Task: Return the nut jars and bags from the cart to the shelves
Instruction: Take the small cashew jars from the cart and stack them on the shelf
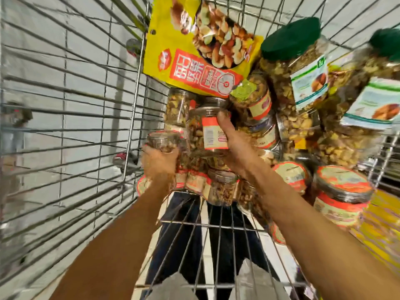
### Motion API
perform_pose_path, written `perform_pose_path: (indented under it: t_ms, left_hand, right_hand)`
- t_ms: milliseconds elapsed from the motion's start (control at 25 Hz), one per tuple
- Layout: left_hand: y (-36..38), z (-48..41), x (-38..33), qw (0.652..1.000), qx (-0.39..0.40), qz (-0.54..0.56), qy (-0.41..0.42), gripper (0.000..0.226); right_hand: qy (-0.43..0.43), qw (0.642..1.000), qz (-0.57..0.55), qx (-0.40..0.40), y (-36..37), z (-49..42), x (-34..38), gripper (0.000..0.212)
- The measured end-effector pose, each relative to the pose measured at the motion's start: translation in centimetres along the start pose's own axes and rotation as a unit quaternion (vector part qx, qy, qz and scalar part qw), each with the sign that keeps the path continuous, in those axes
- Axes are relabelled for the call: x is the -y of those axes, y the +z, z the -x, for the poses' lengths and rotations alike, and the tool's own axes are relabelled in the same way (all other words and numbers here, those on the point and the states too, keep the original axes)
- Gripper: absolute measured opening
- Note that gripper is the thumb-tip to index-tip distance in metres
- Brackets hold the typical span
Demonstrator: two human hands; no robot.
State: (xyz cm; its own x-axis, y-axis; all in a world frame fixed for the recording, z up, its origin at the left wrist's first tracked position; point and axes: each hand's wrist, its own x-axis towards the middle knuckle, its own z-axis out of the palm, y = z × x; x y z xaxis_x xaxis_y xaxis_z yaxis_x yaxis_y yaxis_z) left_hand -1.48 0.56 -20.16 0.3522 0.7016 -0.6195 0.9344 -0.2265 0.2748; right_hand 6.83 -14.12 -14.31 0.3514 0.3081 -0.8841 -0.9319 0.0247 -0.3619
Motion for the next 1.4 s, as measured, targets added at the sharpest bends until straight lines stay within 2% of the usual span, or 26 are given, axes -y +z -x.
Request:
perform_pose_path:
  t_ms: [120, 200, 280, 360, 440, 520, 600, 680, 880, 960, 1080, 1240, 1320, 1400]
  left_hand:
    - [0.0, -1.1, 0.1, 0.999, -0.009, -0.041, -0.013, 0.091]
    - [-1.0, -0.7, 0.0, 0.996, 0.071, 0.042, -0.018, 0.063]
    - [-3.6, 0.6, -1.8, 0.975, 0.173, 0.140, 0.003, 0.033]
    - [-6.8, 2.3, -4.9, 0.947, 0.260, 0.184, 0.046, 0.027]
    - [-10.3, 4.6, -8.7, 0.906, 0.353, 0.221, 0.068, 0.036]
    - [-12.9, 7.1, -12.1, 0.836, 0.463, 0.286, 0.076, 0.044]
    - [-14.8, 10.7, -15.4, 0.774, 0.537, 0.323, 0.096, 0.048]
    - [-15.7, 14.9, -18.1, 0.732, 0.584, 0.328, 0.123, 0.062]
    - [-13.9, 27.2, -21.9, 0.668, 0.688, 0.213, 0.185, 0.102]
    - [-11.9, 33.0, -21.9, 0.635, 0.732, 0.156, 0.194, 0.090]
    - [-8.2, 42.6, -21.2, 0.577, 0.782, 0.126, 0.199, 0.065]
    - [-2.3, 54.6, -18.0, 0.523, 0.825, 0.053, 0.208, 0.068]
    - [0.9, 59.8, -15.4, 0.495, 0.844, 0.004, 0.205, 0.071]
    - [4.3, 64.5, -12.9, 0.485, 0.852, -0.005, 0.198, 0.073]
  right_hand:
    - [0.010, 1.000, 0.005, -0.013, -0.4, 0.3, 0.1, 0.065]
    - [-0.006, 1.000, -0.002, -0.014, -0.4, 1.3, 1.0, 0.061]
    - [-0.036, 0.999, -0.024, -0.004, 0.0, 3.7, 3.1, 0.058]
    - [-0.079, 0.996, -0.036, 0.006, 0.4, 7.3, 5.9, 0.051]
    - [-0.140, 0.988, -0.065, -0.011, 0.3, 11.8, 8.3, 0.047]
    - [-0.205, 0.972, -0.112, -0.033, -0.3, 16.4, 9.7, 0.049]
    - [-0.294, 0.937, -0.185, -0.040, -1.5, 22.0, 9.8, 0.049]
    - [-0.371, 0.890, -0.260, -0.056, -3.0, 27.2, 8.7, 0.048]
    - [-0.470, 0.797, -0.351, -0.143, -7.0, 37.1, 4.0, 0.047]
    - [-0.502, 0.753, -0.385, -0.183, -9.0, 40.8, 1.3, 0.049]
    - [-0.546, 0.664, -0.448, -0.244, -13.0, 46.4, -4.1, 0.053]
    - [-0.594, 0.578, -0.476, -0.295, -18.1, 53.4, -12.8, 0.050]
    - [-0.605, 0.547, -0.480, -0.323, -21.1, 56.4, -17.4, 0.048]
    - [-0.588, 0.540, -0.480, -0.365, -24.5, 58.7, -21.3, 0.046]
